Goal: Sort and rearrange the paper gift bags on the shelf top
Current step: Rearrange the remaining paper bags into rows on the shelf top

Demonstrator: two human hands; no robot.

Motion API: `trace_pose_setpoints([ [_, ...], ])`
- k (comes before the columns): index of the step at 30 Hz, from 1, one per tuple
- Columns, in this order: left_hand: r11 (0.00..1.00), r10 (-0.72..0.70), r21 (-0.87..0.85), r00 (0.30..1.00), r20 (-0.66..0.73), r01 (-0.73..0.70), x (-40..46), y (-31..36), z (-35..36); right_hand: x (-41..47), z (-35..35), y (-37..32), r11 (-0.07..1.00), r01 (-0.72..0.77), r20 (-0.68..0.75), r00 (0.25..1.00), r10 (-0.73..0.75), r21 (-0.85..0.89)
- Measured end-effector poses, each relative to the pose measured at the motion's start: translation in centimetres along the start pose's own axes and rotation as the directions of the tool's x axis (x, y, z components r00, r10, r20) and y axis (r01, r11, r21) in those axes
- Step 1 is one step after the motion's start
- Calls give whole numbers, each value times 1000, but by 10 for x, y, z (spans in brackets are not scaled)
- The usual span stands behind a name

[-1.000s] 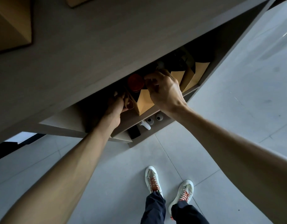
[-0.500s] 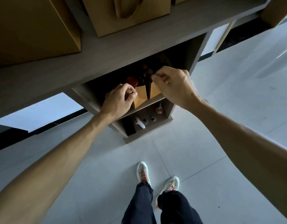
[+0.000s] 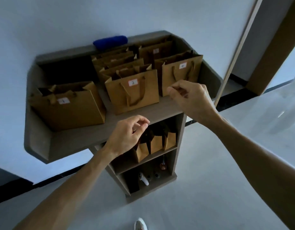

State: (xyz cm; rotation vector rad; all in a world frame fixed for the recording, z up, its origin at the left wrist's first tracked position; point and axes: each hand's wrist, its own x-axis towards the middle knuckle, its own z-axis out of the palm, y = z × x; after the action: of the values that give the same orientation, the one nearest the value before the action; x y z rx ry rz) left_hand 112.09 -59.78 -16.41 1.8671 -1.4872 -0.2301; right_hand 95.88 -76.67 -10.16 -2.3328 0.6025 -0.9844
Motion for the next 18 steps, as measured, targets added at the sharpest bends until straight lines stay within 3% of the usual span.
trace_pose_setpoints([
  [13, 990, 123, -45, 984, -132, -130, 75, 11, -86, 97, -7, -20, 998, 69, -20, 997, -69, -10],
  [18, 989, 148, 54, 976, -159, -141, 86, -21, -129, 134, 20, -21, 994, 110, 19, 994, -111, 23],
])
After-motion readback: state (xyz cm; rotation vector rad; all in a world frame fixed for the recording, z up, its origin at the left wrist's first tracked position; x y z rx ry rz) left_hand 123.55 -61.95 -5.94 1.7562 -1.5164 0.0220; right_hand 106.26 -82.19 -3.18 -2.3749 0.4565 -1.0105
